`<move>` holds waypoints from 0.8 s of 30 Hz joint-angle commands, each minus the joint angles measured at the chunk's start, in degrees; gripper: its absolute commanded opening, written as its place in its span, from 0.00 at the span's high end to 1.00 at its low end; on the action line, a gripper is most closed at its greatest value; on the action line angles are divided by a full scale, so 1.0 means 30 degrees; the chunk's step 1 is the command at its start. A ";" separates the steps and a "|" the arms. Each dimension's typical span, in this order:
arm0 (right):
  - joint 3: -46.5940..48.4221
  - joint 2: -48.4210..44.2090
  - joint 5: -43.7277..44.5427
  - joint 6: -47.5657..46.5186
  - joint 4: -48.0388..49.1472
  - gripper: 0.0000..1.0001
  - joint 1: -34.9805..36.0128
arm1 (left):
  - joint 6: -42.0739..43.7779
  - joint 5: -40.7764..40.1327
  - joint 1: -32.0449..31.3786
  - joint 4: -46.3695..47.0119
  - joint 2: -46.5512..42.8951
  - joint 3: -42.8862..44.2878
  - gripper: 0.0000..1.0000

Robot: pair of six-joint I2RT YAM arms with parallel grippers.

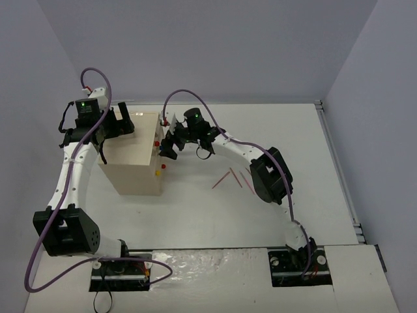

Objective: Organize the makeup

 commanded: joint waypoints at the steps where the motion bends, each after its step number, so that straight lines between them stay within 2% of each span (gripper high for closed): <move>1: -0.0458 -0.3398 -0.0384 -0.0503 0.1506 0.12 0.0296 | -0.0009 0.0259 -0.0341 -0.0875 -0.0288 0.1235 0.03; 6: -0.1232 -0.5065 -0.0712 -0.1154 0.0489 0.15 0.0349 | 0.0690 -0.0836 -0.0365 -0.1262 -0.1395 0.2363 0.03; 14: -0.1620 -0.5784 -0.0960 -0.1309 0.0067 0.19 0.0705 | 0.0602 -0.0930 -0.0436 -0.0256 -0.4420 -0.0300 0.03; 24: -0.1081 -0.4873 -0.0927 -0.1670 -0.0403 0.24 0.0942 | 0.0610 -0.0865 -0.0458 -0.0102 -0.4666 -0.1771 0.03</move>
